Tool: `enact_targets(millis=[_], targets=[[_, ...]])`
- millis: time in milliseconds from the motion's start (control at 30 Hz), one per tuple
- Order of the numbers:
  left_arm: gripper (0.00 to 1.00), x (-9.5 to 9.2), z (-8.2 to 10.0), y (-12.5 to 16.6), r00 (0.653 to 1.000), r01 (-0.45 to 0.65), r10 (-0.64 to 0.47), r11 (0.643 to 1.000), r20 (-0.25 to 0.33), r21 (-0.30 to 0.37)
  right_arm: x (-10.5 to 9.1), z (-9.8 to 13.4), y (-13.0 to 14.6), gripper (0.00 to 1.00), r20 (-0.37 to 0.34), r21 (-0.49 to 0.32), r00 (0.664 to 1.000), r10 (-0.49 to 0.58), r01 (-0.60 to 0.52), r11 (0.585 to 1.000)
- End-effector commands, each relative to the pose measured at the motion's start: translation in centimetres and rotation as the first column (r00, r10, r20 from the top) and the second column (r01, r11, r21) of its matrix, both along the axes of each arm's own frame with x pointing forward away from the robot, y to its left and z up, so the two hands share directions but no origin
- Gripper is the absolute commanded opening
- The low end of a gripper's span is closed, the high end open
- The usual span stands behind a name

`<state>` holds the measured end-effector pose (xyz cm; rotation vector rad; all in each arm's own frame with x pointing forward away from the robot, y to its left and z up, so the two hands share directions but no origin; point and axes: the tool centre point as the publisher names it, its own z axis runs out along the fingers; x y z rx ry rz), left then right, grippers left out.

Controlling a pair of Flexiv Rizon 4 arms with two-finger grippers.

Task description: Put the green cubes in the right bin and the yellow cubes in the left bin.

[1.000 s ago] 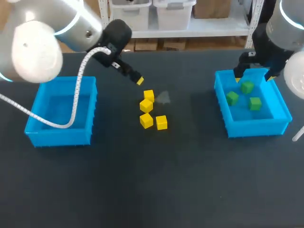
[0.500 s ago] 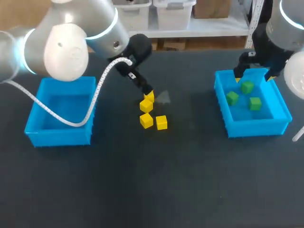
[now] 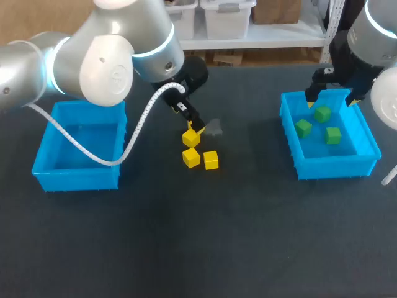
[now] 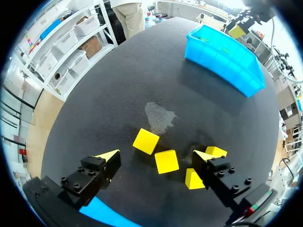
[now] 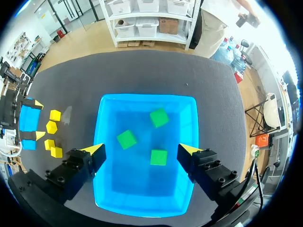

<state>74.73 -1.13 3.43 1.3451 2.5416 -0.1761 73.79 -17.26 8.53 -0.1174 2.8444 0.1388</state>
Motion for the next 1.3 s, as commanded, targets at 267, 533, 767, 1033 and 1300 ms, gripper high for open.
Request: enact_targets(millis=[267, 533, 767, 1033, 1300], targets=[[1.00, 1.1, -1.8, -0.7, 1.000, 0.006, -0.006, 1.000, -0.016, 0.030, -0.2, 0.0, 0.0, 1.00, 0.004, -0.001, 1.000, -0.001, 0.001, 1.000], [1.00, 1.8, -2.7, -0.2, 1.000, -0.003, 0.004, 0.999, -0.017, 0.047, -0.2, 0.0, 0.0, 1.00, 0.004, -0.001, 1.000, -0.001, 0.001, 1.000], [1.00, 2.1, -2.9, -0.2, 1.000, -0.008, 0.010, 0.998, -0.025, 0.061, -0.2, 0.0, 0.0, 1.00, 0.004, -0.001, 1.000, -0.001, 0.001, 1.000], [1.00, 2.3, -3.5, -0.9, 1.000, -0.006, 0.007, 0.998, -0.028, 0.064, -0.2, 0.0, 0.0, 1.00, 0.004, -0.001, 1.000, -0.001, 0.001, 1.000], [1.00, 2.0, -3.9, -1.2, 0.999, -0.004, 0.007, 0.997, -0.044, 0.081, -0.2, 0.0, 0.0, 1.00, 0.004, -0.001, 1.000, -0.001, 0.001, 1.000]])
